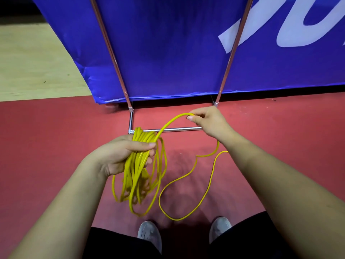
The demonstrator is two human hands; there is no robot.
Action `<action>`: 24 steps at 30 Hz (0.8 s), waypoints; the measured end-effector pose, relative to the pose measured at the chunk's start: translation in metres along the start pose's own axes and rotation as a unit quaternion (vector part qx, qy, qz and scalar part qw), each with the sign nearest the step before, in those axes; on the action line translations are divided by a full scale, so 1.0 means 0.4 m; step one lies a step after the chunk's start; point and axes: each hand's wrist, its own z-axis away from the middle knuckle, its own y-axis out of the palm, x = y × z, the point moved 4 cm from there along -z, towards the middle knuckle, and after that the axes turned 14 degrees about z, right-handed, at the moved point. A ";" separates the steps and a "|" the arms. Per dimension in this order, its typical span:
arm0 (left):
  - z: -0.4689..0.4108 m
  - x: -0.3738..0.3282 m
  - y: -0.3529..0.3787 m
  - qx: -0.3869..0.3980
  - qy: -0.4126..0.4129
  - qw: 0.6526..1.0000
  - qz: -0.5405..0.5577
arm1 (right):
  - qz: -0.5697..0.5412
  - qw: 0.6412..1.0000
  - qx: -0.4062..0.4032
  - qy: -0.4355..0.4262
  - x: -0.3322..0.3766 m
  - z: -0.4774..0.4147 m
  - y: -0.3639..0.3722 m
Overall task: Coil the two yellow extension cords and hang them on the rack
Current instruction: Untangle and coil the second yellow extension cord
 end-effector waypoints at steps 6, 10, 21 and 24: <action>0.005 0.001 0.034 0.087 0.006 0.996 0.021 | 0.009 0.998 -0.042 0.034 -0.043 -0.018 0.019; 0.001 -0.003 0.052 0.111 0.025 0.993 0.026 | -0.001 0.995 -0.073 0.068 -0.076 -0.021 0.009; 0.028 -0.070 0.005 0.090 0.172 0.961 0.197 | 0.212 0.960 0.118 0.138 -0.189 0.010 0.085; 0.032 -0.099 -0.010 0.054 0.223 0.938 0.260 | 0.159 0.946 0.193 0.205 -0.242 0.042 0.107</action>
